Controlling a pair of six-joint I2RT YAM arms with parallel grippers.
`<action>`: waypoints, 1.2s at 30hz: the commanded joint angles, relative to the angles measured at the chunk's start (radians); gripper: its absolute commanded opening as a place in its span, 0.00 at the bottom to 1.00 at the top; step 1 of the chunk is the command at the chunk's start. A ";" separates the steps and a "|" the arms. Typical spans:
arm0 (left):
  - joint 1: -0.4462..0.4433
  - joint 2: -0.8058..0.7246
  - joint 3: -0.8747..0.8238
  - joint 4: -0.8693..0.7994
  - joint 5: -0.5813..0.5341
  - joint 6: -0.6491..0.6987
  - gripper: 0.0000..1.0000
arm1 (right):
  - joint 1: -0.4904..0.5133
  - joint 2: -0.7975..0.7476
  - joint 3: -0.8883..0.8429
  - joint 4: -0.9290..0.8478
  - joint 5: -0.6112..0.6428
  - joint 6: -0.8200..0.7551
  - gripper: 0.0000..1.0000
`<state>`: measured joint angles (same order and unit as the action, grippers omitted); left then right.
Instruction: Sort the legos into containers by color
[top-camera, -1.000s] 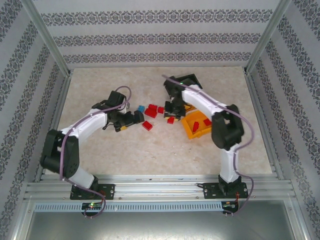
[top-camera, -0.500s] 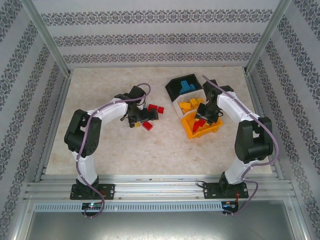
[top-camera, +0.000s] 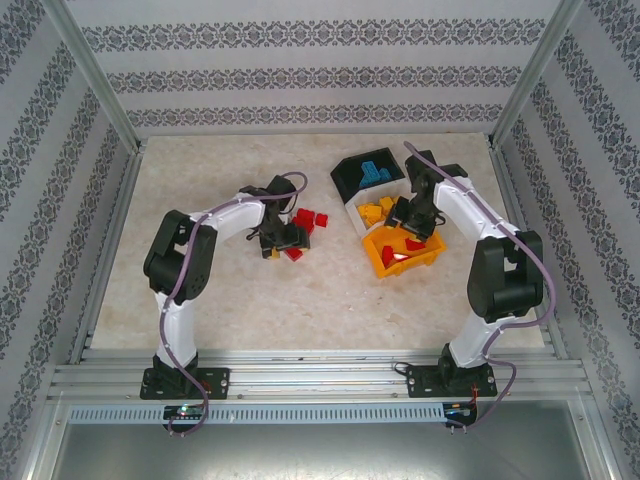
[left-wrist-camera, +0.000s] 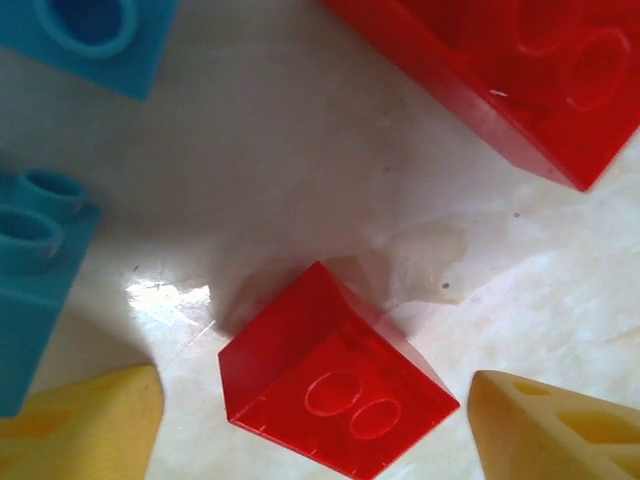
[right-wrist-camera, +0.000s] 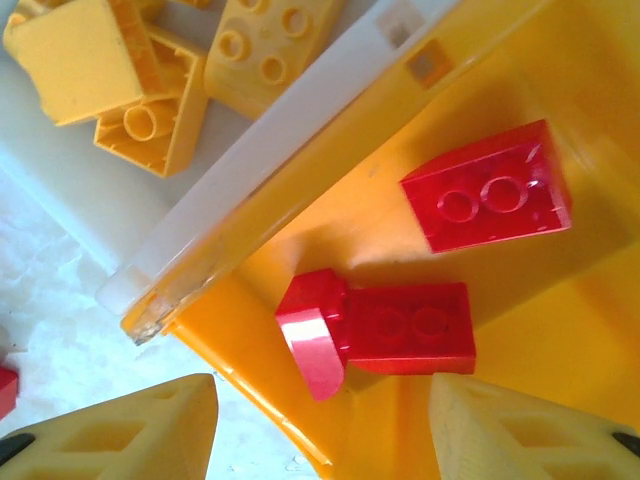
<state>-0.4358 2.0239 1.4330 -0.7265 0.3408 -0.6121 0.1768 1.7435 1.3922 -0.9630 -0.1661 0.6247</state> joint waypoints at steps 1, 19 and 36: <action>-0.019 0.050 0.029 -0.033 -0.007 0.040 0.64 | 0.019 -0.017 0.005 0.006 -0.030 0.017 0.58; -0.080 0.055 0.207 -0.127 0.042 0.141 0.33 | -0.007 -0.127 -0.064 -0.010 -0.034 0.023 0.59; -0.258 0.481 0.943 -0.062 0.460 -0.019 0.33 | -0.200 -0.479 -0.204 0.034 -0.071 0.047 0.59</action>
<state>-0.6811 2.4664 2.3054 -0.7998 0.7170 -0.5697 -0.0139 1.2770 1.1896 -0.9371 -0.2119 0.6628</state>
